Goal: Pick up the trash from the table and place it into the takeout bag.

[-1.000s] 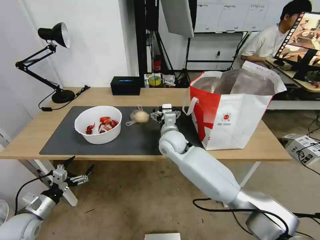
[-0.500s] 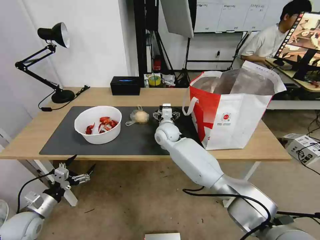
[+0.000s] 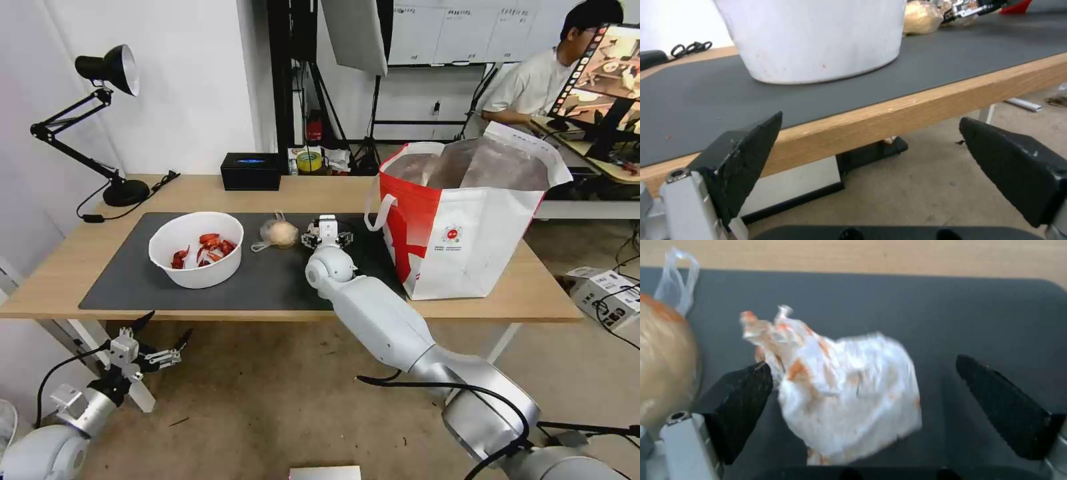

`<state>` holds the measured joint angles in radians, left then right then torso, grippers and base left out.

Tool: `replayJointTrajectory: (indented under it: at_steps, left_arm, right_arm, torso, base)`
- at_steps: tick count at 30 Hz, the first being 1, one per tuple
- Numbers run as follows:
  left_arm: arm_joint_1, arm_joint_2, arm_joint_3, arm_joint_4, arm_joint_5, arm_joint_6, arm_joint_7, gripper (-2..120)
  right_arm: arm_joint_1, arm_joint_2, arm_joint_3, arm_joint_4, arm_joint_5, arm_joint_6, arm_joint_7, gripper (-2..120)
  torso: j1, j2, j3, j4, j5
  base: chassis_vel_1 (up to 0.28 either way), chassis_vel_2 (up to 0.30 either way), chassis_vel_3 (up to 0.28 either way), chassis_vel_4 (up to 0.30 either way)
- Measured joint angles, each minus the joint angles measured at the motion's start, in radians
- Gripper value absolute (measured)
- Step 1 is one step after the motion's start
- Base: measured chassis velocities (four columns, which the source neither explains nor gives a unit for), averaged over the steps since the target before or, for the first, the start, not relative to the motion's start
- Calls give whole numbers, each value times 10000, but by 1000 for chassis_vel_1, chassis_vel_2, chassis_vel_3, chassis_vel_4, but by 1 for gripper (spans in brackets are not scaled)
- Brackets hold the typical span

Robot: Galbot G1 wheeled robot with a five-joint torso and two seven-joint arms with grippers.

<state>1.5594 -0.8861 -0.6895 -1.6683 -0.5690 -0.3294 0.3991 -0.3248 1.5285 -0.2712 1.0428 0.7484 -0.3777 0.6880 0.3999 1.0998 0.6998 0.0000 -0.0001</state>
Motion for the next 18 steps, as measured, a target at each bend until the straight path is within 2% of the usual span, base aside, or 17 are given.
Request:
replayJointTrajectory:
  at_steps: [2, 3, 5, 6, 9, 10, 13, 14, 18]
  left_arm:
    - [-9, 2, 0, 0, 1, -7, 1, 100]
    - [-9, 2, 0, 0, 1, -7, 1, 100]
    - [-10, -1, 0, 0, 3, -10, 1, 100]
    - [-10, -1, 0, 0, 3, -10, 1, 100]
    - [-8, -28, 3, 1, 18, -19, 3, 100]
    - [-8, -28, 3, 1, 18, -19, 3, 100]
    - [-6, -16, 42, 12, 81, -39, 7, 100]
    - [-6, -16, 42, 12, 81, -39, 7, 100]
    - [-55, 9, 87, 17, 119, -50, 12, 100]
  right_arm:
    - [-28, -21, 11, 54, 35, -5, -1, 92]
    - [-28, -21, 11, 54, 35, -5, -1, 92]
    - [-54, -39, 28, 94, 97, -5, 0, 80]
    - [-54, -39, 28, 94, 97, -5, 0, 80]
    - [-103, -60, 29, 150, 180, 0, -18, 67]
    - [-103, -60, 29, 150, 180, 0, -18, 67]
    - [-123, -62, 30, 181, 185, 34, -71, 50]
    - [-123, -62, 30, 181, 185, 34, -71, 50]
    - [-137, -87, 35, 240, 197, 72, -137, 34]
  torso:
    - [0, 0, 0, -1, 0]
    - [0, 0, 0, -1, 0]
    - [0, 0, 0, 0, 0]
    - [0, 0, 0, 0, 0]
    - [0, 0, 0, 0, 0]
    - [0, 0, 0, 0, 0]
    - [0, 0, 0, 0, 0]
    - [0, 0, 0, 0, 0]
    - [0, 0, 0, 0, 0]
  base:
    - [0, 0, 0, 0]
    - [0, 0, 0, 0]
    - [0, 0, 0, 0]
    - [0, 0, 0, 0]
    - [0, 0, 0, 0]
    - [0, 0, 0, 0]
    - [0, 0, 0, 0]
    - [0, 0, 0, 0]
    - [0, 0, 0, 0]
